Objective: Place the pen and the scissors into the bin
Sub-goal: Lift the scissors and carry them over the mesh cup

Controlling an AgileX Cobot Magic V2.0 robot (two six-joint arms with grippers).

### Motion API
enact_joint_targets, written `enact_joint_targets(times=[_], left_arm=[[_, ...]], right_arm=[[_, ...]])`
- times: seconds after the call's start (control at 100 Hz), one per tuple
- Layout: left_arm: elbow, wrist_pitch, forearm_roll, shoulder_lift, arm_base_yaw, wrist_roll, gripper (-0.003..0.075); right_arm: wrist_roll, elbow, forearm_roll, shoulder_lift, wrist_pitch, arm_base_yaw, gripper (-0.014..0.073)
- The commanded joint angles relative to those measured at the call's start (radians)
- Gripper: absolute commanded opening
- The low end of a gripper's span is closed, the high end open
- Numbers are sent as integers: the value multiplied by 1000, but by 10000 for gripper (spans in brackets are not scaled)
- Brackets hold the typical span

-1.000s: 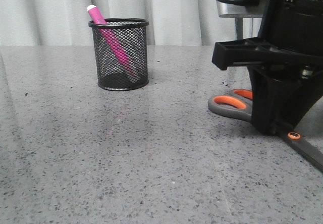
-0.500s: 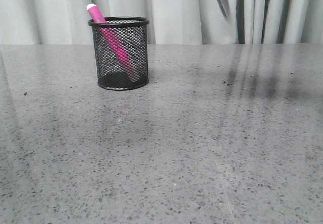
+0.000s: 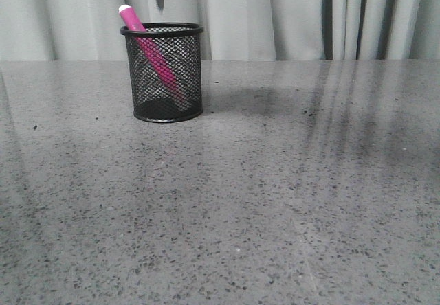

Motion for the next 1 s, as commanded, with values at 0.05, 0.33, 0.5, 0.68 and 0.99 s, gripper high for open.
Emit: enact_joint_targets(times=[0.05,0.33,0.5,0.68,0.99], left_arm=[[-27,-18,31,-58,-6,-6,-19],[-27,9,83,-109,-6,-6,-19],[-27,27,83,-109,-6,-6,-19],[-27,31,83,-109,-6,-6,-19],[-27,37,85,-120,-6,-12,-19]], right_arm=[[-13,-14,-29,13,-167,-1,-71],[-13,147,-38,56,-391,-10,-71],[-13,240,-38,59,-463,-10,-71],[-13,249,-38,59,-460,-10,-67],[-11,249,-37,59,-540,-8,376]])
